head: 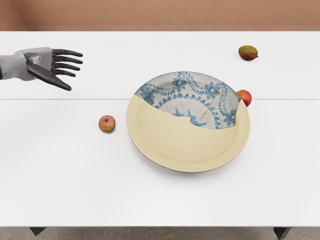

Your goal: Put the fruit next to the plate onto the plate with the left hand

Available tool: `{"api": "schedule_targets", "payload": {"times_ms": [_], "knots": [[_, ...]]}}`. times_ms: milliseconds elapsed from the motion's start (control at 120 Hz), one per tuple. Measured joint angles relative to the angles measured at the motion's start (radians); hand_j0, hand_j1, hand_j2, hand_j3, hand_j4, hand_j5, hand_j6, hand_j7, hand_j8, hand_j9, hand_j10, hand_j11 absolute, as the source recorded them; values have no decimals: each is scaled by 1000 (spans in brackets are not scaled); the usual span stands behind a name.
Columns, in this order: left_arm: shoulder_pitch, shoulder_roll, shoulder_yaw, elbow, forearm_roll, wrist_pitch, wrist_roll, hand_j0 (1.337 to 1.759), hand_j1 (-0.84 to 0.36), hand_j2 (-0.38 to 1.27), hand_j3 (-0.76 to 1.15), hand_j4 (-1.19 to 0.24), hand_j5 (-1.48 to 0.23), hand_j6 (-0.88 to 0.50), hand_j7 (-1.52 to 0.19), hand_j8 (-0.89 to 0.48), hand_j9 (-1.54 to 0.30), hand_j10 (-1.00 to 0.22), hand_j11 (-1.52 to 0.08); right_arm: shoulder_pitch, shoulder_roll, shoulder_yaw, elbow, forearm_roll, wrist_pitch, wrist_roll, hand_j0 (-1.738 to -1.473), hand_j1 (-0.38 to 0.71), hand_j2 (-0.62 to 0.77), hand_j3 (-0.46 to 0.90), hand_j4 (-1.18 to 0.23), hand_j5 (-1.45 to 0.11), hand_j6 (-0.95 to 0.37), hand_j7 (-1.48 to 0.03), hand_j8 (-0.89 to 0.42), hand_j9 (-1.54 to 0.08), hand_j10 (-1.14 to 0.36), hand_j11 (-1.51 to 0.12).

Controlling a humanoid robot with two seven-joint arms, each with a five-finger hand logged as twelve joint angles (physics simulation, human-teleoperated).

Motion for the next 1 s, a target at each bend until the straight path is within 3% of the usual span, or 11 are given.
{"api": "schedule_targets", "payload": {"times_ms": [158,250,467,583,667,850,1000], "knots": [[-18,6,0,-8,3,0,2,1658,55,51,0,-248,-321,-248,-320,-247,-320,-247,-320,-1,0,-1,0,0,-2,2,-1658,-310,-7,0,-33,-43,-33,-43,-33,-43,-33,-43],[-22,19,0,-53,7,0,57,1658,55,51,0,-248,-321,-248,-320,-247,-320,-247,-320,-1,0,0,-1,0,-3,2,-1658,-310,-7,0,-33,-43,-33,-43,-33,-43,-33,-43],[-28,186,-1,-347,208,0,127,1658,55,51,0,-248,-321,-248,-321,-248,-321,-248,-320,-1,0,0,-3,0,-5,3,-1658,-310,-7,0,-33,-43,-33,-43,-33,-43,-33,-43],[-41,194,-1,-493,312,2,217,1658,55,51,0,-249,-321,-249,-321,-249,-321,-248,-321,-1,0,-1,-3,0,-5,2,-1658,-310,-7,0,-33,-43,-33,-43,-33,-43,-33,-43],[-47,201,0,-569,372,56,260,1658,55,51,0,-249,-321,-250,-321,-250,-321,-249,-321,-1,0,-1,-4,0,-5,2,-1658,-310,-7,0,-33,-43,-33,-43,-33,-43,-33,-43],[-61,163,1,-622,495,215,330,1658,55,51,0,-250,-321,-251,-321,-250,-321,-249,-321,-1,0,-1,-5,0,-6,2,-1658,-310,-7,0,-33,-43,-33,-43,-33,-43,-33,-43],[-81,66,40,-631,606,363,386,1658,55,52,0,-251,-321,-251,-321,-251,-321,-250,-321,-1,0,1,-5,0,-6,2,-1658,-310,-7,0,-33,-43,-33,-43,-33,-43,-33,-43]]}}
